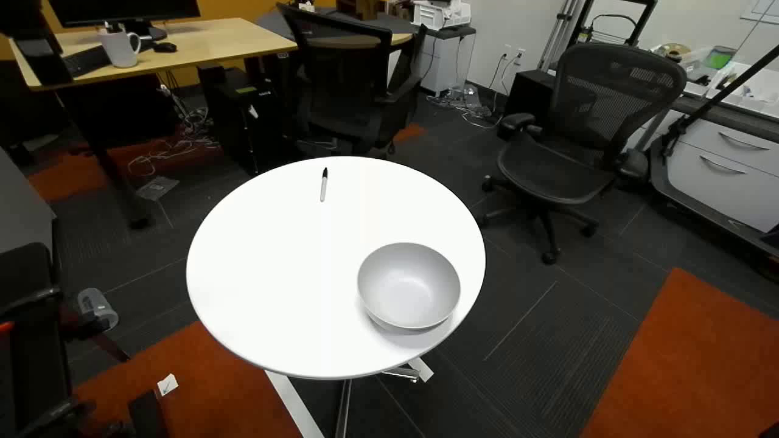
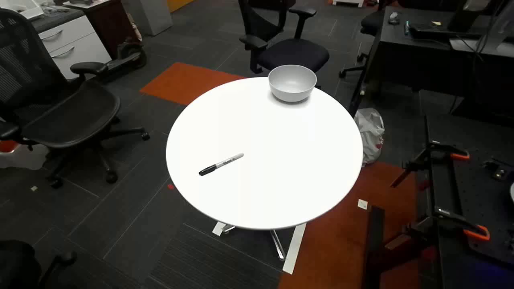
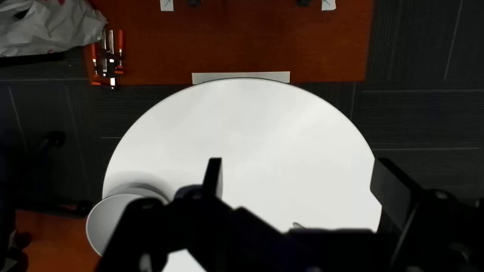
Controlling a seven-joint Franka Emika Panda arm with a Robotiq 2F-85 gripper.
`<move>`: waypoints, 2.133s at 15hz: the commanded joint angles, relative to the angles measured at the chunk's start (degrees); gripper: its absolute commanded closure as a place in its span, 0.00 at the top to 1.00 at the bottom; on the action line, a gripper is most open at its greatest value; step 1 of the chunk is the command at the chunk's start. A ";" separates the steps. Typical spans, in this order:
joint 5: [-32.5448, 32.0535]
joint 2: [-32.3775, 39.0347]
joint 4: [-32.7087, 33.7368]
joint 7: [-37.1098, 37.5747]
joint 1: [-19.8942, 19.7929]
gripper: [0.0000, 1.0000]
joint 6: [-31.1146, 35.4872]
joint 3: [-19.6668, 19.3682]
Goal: Put the pen in the bowl
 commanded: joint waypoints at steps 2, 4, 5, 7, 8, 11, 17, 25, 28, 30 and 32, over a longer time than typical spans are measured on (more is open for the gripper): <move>0.22 0.03 0.11 -0.23 -0.46 1.00 -0.14 0.38; 0.22 0.03 0.11 -0.23 -0.46 1.00 -0.14 0.38; 0.22 0.03 0.11 -0.23 -0.46 1.00 -0.14 0.38; 0.22 0.03 0.11 -0.23 -0.46 1.00 -0.14 0.38; 0.22 0.03 0.11 -0.23 -0.46 1.00 -0.14 0.38; 0.22 0.03 0.11 -0.23 -0.46 1.00 -0.14 0.38; -3.19 5.14 1.86 -0.92 -1.63 1.00 5.66 0.61; -6.52 30.65 13.49 -17.02 0.97 1.00 23.12 -0.10; -6.95 40.22 18.91 -21.78 1.54 1.00 28.49 1.33; -8.20 46.07 22.41 -23.04 1.74 1.00 30.93 2.53; -8.11 51.39 25.82 -24.86 1.71 1.00 33.77 3.83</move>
